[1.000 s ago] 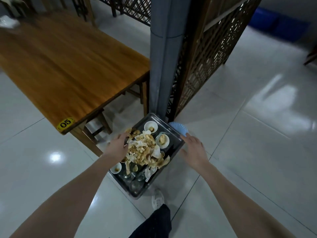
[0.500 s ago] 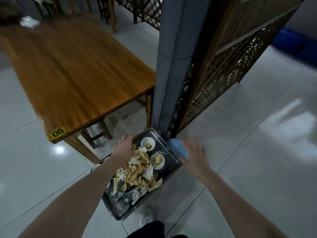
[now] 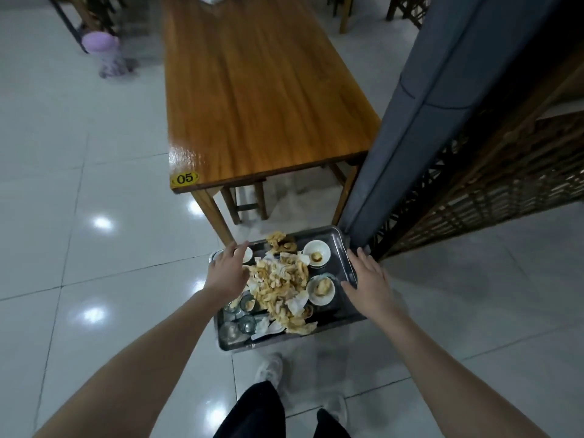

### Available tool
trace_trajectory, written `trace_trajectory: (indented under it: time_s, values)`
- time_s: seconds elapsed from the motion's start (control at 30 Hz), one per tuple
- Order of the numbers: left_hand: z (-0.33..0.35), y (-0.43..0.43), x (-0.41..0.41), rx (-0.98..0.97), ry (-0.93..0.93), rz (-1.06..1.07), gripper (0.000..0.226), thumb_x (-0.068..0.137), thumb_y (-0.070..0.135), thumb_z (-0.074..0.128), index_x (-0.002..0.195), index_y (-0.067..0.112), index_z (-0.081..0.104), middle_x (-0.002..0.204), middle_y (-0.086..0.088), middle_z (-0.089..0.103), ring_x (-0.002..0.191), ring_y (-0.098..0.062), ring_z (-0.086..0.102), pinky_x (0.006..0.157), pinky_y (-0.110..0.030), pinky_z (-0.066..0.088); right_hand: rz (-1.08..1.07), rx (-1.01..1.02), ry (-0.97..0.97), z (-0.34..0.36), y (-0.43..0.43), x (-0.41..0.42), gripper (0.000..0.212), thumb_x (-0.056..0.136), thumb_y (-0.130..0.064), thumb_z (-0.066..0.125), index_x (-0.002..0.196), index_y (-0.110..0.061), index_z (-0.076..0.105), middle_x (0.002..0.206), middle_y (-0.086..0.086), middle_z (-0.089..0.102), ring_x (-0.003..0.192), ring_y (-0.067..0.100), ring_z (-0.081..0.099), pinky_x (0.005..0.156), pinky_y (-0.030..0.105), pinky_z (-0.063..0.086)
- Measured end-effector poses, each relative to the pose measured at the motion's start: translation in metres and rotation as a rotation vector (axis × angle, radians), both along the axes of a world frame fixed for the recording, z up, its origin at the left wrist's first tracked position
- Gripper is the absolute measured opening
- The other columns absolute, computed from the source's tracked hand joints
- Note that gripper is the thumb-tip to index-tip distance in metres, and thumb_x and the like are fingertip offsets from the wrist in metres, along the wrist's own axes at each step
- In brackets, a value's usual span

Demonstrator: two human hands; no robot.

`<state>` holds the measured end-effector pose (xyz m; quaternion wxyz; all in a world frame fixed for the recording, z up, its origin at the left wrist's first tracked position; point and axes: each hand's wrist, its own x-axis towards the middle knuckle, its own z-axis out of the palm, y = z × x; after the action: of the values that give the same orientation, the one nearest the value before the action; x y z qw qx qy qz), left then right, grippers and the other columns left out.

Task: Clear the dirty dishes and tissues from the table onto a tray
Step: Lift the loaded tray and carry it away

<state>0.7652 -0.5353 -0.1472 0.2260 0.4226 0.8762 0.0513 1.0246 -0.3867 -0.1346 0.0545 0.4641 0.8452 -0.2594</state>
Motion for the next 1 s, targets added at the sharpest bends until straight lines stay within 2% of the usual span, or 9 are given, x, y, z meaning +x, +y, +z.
trace_trajectory:
  time_s: [0.27, 0.37, 0.5, 0.73, 0.93, 1.0]
  values:
    - [-0.026, -0.050, 0.039, -0.109, 0.051, 0.229, 0.063, 0.097, 0.036, 0.047, 0.151, 0.029, 0.015, 0.158, -0.005, 0.017, 0.144, -0.028, 0.018, 0.114, -0.053, 0.016, 0.115, -0.013, 0.042, -0.035, 0.023, 0.018, 0.065, 0.093, -0.034, 0.053, 0.150, -0.025, 0.022, 0.157, 0.001, 0.021, 0.142, 0.024, 0.022, 0.117, 0.042, 0.018]
    - [-0.037, -0.065, 0.048, -0.115, 0.051, 0.316, 0.061, 0.098, 0.038, 0.045, 0.151, 0.029, 0.017, 0.158, -0.006, 0.019, 0.144, -0.028, 0.019, 0.113, -0.053, 0.015, 0.122, -0.025, 0.086, -0.049, 0.028, 0.022, 0.063, 0.092, -0.028, 0.057, 0.148, -0.021, 0.029, 0.152, 0.002, 0.033, 0.139, 0.023, 0.031, 0.115, 0.039, 0.022]
    - [-0.060, -0.076, 0.044, -0.093, -0.012, 0.418, 0.058, 0.098, 0.038, 0.043, 0.151, 0.027, 0.021, 0.157, -0.008, 0.022, 0.142, -0.030, 0.023, 0.113, -0.050, 0.019, 0.085, -0.078, 0.153, -0.077, 0.038, 0.022, 0.061, 0.090, -0.022, 0.060, 0.145, -0.021, 0.035, 0.144, 0.002, 0.045, 0.133, 0.024, 0.040, 0.111, 0.041, 0.032]
    - [-0.118, -0.069, 0.019, 0.033, -0.166, 0.503, 0.048, 0.101, 0.023, 0.040, 0.148, 0.024, 0.032, 0.139, -0.019, 0.044, 0.126, -0.036, 0.044, 0.102, -0.047, 0.036, 0.049, -0.196, 0.177, -0.135, 0.058, 0.011, 0.054, 0.093, -0.023, 0.056, 0.143, -0.028, 0.036, 0.139, 0.003, 0.051, 0.124, 0.021, 0.050, 0.099, 0.037, 0.042]
    - [-0.180, -0.071, -0.020, 0.100, -0.176, 0.590, 0.047, 0.100, 0.010, 0.039, 0.146, 0.018, 0.037, 0.126, -0.027, 0.052, 0.118, -0.040, 0.050, 0.099, -0.044, 0.039, 0.022, -0.143, 0.200, -0.192, 0.079, -0.012, 0.050, 0.094, -0.022, 0.053, 0.142, -0.025, 0.037, 0.145, 0.003, 0.042, 0.130, 0.023, 0.043, 0.103, 0.039, 0.039]
    - [-0.201, -0.075, -0.031, 0.110, -0.168, 0.610, 0.047, 0.098, 0.006, 0.040, 0.145, 0.016, 0.040, 0.119, -0.028, 0.056, 0.112, -0.041, 0.053, 0.094, -0.041, 0.040, 0.027, -0.142, 0.187, -0.214, 0.085, -0.013, 0.050, 0.094, -0.020, 0.053, 0.142, -0.022, 0.038, 0.144, 0.005, 0.041, 0.130, 0.024, 0.043, 0.104, 0.038, 0.037]
